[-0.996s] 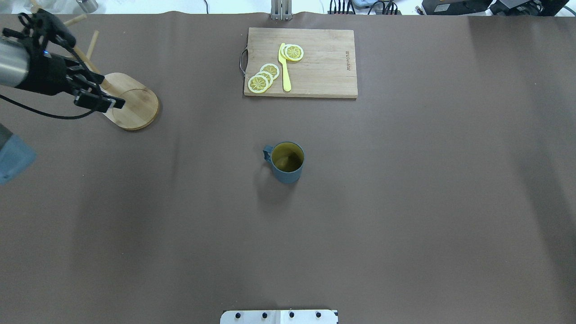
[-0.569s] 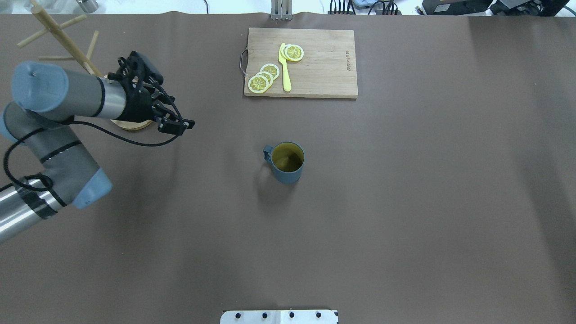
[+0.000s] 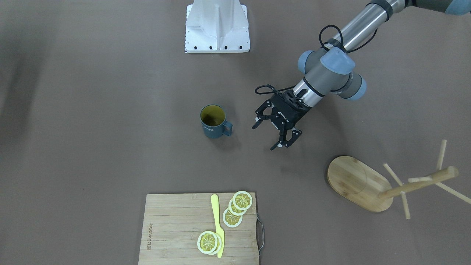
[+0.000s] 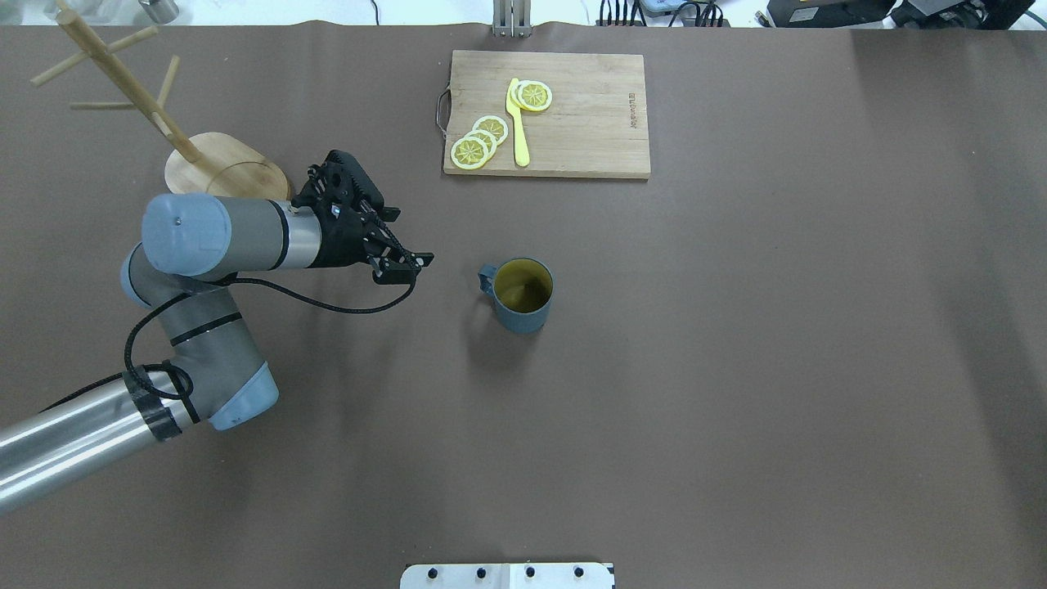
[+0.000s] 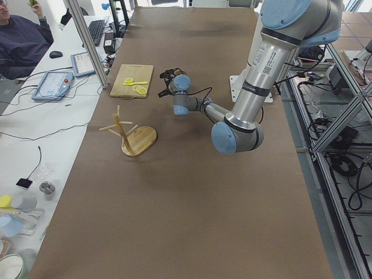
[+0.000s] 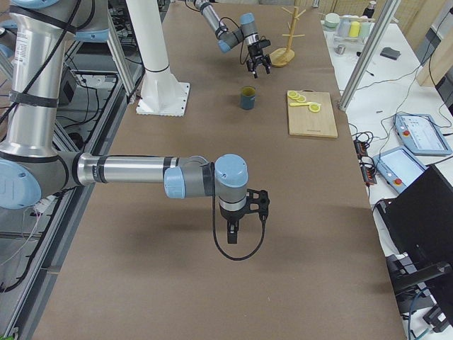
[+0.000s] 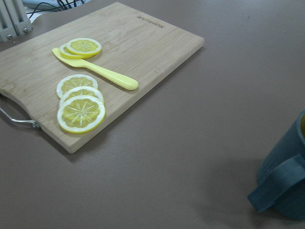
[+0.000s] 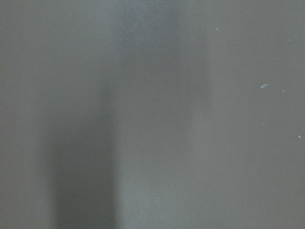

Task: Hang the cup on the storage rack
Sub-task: 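Reach the left gripper toward the teal mug's handle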

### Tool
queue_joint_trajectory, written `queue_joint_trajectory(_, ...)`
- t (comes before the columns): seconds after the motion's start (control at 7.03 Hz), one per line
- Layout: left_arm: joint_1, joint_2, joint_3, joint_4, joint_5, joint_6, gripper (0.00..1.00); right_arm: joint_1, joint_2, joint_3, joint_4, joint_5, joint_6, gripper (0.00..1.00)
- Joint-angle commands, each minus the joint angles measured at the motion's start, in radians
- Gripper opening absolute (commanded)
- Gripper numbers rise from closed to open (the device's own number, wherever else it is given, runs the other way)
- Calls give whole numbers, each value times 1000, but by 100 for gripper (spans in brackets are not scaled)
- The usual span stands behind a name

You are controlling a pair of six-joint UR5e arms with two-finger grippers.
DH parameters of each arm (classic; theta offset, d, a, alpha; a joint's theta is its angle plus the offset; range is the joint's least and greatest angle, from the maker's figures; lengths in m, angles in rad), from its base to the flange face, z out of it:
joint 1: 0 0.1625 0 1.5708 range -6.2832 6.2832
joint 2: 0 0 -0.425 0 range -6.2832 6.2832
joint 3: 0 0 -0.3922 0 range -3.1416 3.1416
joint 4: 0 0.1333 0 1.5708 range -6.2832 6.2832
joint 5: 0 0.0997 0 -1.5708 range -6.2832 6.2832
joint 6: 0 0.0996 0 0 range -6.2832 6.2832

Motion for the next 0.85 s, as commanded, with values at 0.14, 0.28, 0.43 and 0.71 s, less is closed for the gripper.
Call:
queue_joint_trajectory(0.14,108,-15,3,-16,109,-9,87,0,3,0,0,2,1,100)
queue_joint_trajectory(0.28,119,-26,3,-7,111,-23,83,0,3,0,0,2,1,100)
queue_joint_trajectory(0.43,121,-45,23,-6,112,-23,81,0,3,-2,0,2,3,100)
queue_joint_trajectory(0.71,130,-69,47,-6,124,-24,69,0,3,0,0,2,3,100)
